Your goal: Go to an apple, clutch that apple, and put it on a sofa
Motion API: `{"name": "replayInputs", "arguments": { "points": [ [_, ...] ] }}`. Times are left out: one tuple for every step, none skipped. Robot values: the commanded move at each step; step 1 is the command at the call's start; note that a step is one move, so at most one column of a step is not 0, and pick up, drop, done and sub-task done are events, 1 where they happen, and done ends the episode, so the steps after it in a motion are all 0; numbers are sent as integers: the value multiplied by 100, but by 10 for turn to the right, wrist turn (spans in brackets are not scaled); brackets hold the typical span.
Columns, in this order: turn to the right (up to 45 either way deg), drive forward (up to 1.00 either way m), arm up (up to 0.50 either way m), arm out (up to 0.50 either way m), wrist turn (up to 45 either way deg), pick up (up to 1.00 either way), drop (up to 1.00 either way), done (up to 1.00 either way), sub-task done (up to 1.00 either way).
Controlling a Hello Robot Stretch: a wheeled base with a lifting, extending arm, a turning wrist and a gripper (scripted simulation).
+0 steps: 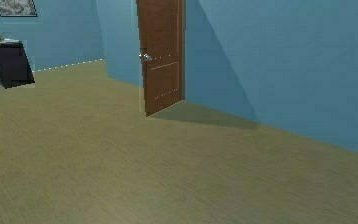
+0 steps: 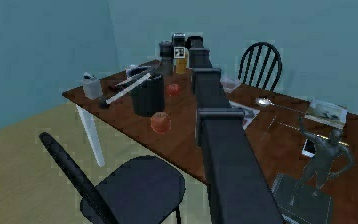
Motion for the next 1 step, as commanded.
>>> {"name": "replayInputs", "arguments": {
  "points": [
    [0,0,0,0,450,0,0,0,0]
  ]
}}
